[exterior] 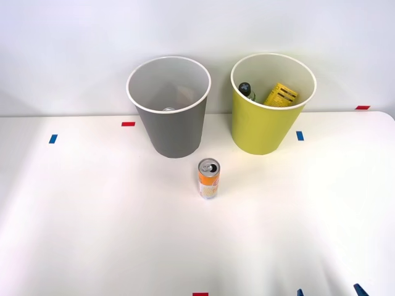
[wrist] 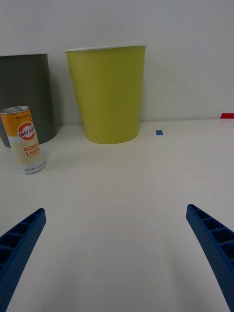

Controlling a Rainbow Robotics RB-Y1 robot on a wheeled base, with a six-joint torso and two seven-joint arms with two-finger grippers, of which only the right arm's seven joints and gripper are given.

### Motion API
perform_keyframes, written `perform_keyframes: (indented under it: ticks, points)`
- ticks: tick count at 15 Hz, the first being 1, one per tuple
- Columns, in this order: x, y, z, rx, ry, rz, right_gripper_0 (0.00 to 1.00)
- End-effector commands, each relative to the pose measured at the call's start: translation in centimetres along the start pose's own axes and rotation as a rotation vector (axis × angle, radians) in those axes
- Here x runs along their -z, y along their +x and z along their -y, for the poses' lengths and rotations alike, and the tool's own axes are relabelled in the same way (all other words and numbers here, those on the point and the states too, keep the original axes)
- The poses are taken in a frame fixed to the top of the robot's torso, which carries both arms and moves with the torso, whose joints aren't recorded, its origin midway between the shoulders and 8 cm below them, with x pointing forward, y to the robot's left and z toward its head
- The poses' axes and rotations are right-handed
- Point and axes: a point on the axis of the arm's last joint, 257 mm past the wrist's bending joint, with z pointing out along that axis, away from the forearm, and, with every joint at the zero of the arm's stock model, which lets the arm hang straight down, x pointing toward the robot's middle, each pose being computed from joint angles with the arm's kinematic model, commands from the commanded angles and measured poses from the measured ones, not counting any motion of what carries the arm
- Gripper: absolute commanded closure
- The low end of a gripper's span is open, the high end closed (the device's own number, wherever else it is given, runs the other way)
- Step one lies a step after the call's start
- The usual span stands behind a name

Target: Put cans in the gray bin, plastic bottles in the light green bin

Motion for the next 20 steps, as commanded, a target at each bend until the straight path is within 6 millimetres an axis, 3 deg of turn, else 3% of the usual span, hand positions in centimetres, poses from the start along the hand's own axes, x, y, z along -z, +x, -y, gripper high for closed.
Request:
perform_keyframes:
  ticks: [1, 9, 10, 16, 20]
  points:
    - [0.0, 0.0, 0.0, 0.000, 0.000, 0.000, 0.00]
    - [0.0, 0.0, 0.0, 0.000, 0.000, 0.000, 0.00]
    - [0.0, 1.6, -0.6, -0.015, 0.001, -0.032, 0.00]
    - [-0.7, -0.1, -4.4, -0.040, -0.111, 0.015, 0.00]
    - [-3.2, 0.2, -5.8, -0.032, -0.214, 0.017, 0.00]
